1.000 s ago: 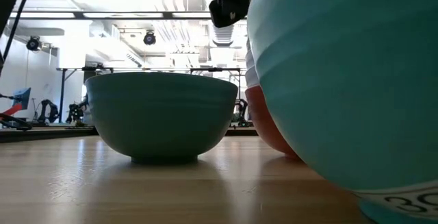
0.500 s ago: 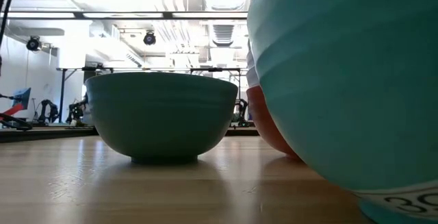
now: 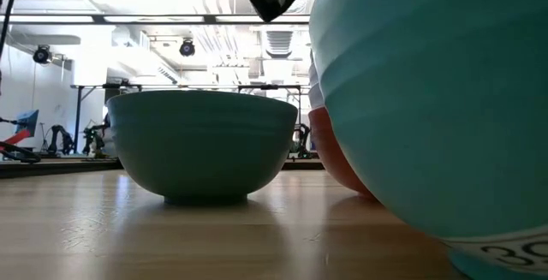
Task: Nest bowls inside each other
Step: Stack the black bowl on top of the blue bowl
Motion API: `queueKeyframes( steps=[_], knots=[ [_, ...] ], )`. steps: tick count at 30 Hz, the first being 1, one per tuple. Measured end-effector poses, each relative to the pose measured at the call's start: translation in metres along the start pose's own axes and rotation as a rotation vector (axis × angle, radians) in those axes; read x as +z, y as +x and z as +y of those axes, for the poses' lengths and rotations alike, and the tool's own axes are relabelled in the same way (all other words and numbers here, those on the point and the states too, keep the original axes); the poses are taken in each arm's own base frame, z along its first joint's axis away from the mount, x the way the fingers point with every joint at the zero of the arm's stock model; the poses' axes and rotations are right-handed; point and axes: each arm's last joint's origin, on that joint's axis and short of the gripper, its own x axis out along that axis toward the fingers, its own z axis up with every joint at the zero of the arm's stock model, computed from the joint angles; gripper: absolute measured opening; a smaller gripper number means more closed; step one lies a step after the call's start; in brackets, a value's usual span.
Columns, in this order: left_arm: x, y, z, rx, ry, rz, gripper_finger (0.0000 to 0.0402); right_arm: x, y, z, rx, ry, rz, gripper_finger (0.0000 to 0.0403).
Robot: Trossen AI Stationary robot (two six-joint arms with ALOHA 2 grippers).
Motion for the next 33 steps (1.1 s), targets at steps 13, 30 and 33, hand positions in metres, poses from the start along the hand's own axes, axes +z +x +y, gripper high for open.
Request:
queueKeyframes(
  steps=[13, 30, 33],
  knots=[
    [-0.014, 0.006, 0.001, -0.041, 0.022, 0.035, 0.0107, 0.029, -0.001, 0.021, -0.028, 0.000, -0.066, 0.0068],
    [-0.009, -0.015, -0.001, -0.034, 0.047, -0.067, 0.0107, 0.037, -0.009, 0.020, -0.099, 0.009, -0.058, 0.0068],
    [-0.012, -0.014, 0.000, -0.026, 0.062, -0.048, 0.0107, 0.031, -0.007, 0.017, -0.133, 0.023, -0.021, 0.0068]
  ],
)
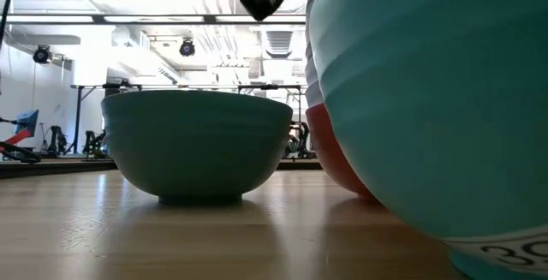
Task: Nest bowls inside each other
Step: Stack the black bowl on top of the blue bowl, then stack the light blue bowl on top of the black bowl
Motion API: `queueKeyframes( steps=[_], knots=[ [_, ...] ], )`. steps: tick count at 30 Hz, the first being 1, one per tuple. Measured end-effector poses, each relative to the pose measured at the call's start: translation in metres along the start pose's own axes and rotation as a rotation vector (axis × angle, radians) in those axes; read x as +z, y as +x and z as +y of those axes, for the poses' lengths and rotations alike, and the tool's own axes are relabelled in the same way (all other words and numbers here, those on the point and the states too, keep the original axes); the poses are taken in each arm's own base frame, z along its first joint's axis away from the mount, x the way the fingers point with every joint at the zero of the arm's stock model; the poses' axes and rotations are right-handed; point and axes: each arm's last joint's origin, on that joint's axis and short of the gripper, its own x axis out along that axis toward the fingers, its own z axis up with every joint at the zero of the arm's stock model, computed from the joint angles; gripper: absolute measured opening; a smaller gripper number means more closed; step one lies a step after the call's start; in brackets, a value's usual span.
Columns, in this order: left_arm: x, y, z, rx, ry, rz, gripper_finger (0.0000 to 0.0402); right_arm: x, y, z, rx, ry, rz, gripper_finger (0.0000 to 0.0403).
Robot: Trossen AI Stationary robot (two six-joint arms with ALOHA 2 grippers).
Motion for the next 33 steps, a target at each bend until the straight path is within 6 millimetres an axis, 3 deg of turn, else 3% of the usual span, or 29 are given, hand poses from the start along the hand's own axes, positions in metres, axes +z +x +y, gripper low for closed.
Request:
queueKeyframes(
  steps=[17, 23, 29, 33],
  knots=[
    [-0.004, 0.008, 0.001, 0.000, -0.005, 0.016, 0.0107, -0.011, 0.007, -0.004, -0.055, -0.004, 0.061, 0.0068],
    [-0.001, 0.004, 0.001, 0.000, -0.007, 0.008, 0.0107, -0.004, 0.000, -0.004, -0.034, 0.009, 0.040, 0.0068],
    [0.022, -0.043, -0.006, -0.014, -0.038, -0.117, 0.0107, 0.045, -0.040, 0.006, 0.085, 0.036, -0.092, 0.0068],
    [0.017, -0.080, -0.010, -0.006, -0.053, -0.030, 0.0107, 0.069, -0.074, 0.010, 0.159, 0.046, -0.133, 0.0068]
  ],
)
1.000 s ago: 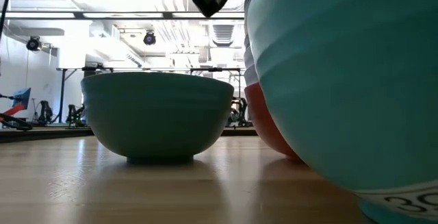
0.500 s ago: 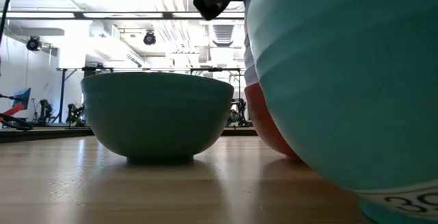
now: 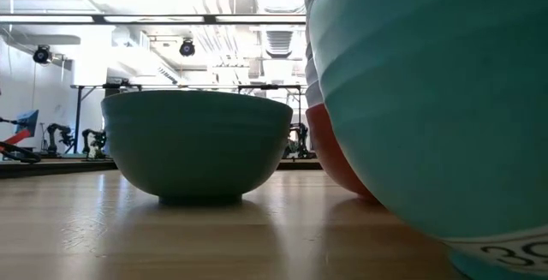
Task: Nest bowls inside each other
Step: Stack the light blue bowl on top of the black bowl
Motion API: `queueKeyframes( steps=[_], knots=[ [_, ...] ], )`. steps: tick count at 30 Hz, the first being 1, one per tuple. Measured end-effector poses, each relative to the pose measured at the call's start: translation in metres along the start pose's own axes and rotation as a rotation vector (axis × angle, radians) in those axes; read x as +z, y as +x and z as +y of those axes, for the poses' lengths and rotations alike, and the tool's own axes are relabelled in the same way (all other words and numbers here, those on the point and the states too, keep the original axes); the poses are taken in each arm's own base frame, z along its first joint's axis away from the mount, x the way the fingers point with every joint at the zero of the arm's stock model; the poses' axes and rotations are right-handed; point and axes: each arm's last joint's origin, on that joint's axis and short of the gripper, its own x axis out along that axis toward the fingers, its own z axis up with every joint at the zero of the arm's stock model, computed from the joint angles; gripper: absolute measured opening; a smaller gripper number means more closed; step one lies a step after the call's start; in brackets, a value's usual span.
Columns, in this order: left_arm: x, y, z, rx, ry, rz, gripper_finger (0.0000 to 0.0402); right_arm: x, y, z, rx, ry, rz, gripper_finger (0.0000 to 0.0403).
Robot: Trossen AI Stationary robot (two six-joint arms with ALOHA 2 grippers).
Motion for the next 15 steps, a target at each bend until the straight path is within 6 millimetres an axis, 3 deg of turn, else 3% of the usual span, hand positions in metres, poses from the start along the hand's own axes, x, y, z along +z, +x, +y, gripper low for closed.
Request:
queueKeyframes(
  steps=[3, 6, 11, 15],
  knots=[
    [-0.015, -0.023, -0.001, 0.021, -0.013, 0.146, 0.0107, 0.003, -0.017, 0.006, 0.026, 0.030, 0.043, 0.0068],
    [-0.035, -0.038, -0.003, 0.048, -0.032, 0.290, 0.0107, -0.006, -0.021, 0.017, 0.056, 0.066, 0.086, 0.0068],
    [-0.074, -0.050, -0.009, 0.061, -0.112, 0.371, 0.0107, -0.044, -0.005, 0.047, 0.091, -0.101, 0.213, 0.0068],
    [-0.107, -0.054, -0.014, 0.094, -0.205, 0.415, 0.0107, -0.083, 0.016, 0.070, 0.138, -0.273, 0.451, 0.0068]
  ],
)
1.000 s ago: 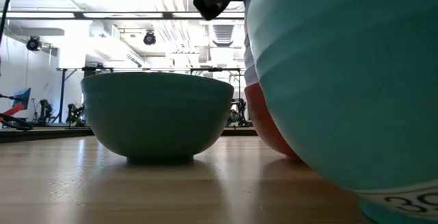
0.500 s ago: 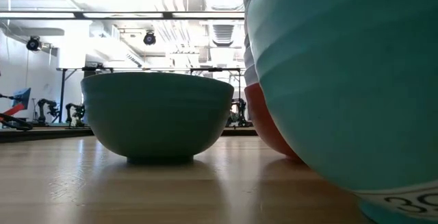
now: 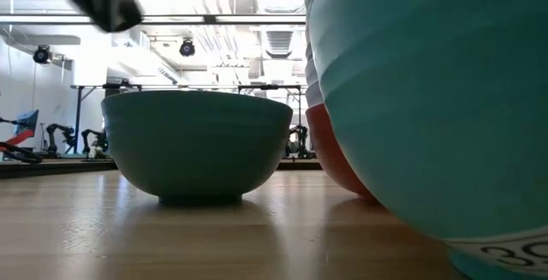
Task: Nest bowls inside each other
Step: Stack the light blue bowl on top of the black bowl
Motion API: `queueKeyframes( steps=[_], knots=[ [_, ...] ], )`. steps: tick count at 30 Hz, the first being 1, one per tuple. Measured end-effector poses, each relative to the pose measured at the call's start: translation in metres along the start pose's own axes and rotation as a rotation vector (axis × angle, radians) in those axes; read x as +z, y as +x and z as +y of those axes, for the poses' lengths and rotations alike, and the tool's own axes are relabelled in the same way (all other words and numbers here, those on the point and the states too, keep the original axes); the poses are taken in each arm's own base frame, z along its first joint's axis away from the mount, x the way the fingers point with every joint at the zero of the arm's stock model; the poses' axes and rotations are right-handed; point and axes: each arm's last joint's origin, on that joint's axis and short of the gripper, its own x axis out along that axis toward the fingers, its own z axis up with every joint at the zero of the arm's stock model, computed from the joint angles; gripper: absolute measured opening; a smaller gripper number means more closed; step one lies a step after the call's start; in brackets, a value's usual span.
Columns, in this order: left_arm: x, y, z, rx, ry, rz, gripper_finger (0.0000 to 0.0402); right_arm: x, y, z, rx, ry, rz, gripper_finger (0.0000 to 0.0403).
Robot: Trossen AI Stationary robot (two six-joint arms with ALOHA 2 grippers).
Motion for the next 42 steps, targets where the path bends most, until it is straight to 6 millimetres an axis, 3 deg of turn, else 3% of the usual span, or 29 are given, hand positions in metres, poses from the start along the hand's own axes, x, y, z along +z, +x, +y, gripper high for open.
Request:
queueKeyframes(
  steps=[3, 6, 11, 20, 26, 33, 42],
  knots=[
    [-0.023, 0.008, 0.000, -0.005, -0.046, 0.022, 0.0107, -0.015, 0.028, 0.015, 0.034, -0.074, 0.218, 0.0068],
    [-0.040, 0.016, -0.001, -0.025, -0.077, 0.023, 0.0107, -0.023, 0.052, 0.029, 0.092, -0.145, 0.327, 0.0068],
    [-0.056, 0.025, 0.001, -0.050, -0.120, 0.011, 0.0107, -0.025, 0.083, 0.047, 0.108, -0.223, 0.349, 0.0079],
    [-0.059, 0.028, 0.001, -0.057, -0.086, 0.004, 0.0107, -0.029, 0.115, 0.055, 0.068, -0.304, 0.356, 0.0163],
    [-0.059, 0.028, 0.001, -0.060, -0.044, -0.001, 0.0107, -0.023, 0.127, 0.045, -0.019, -0.327, 0.427, 0.0186],
    [-0.059, 0.029, 0.001, -0.059, -0.035, 0.001, 0.0107, -0.008, 0.132, 0.029, -0.070, -0.300, 0.423, 0.0176],
    [-0.063, 0.036, 0.002, -0.087, -0.040, -0.007, 0.0107, -0.011, 0.135, 0.023, -0.008, -0.409, 0.478, 0.0169]
  ],
)
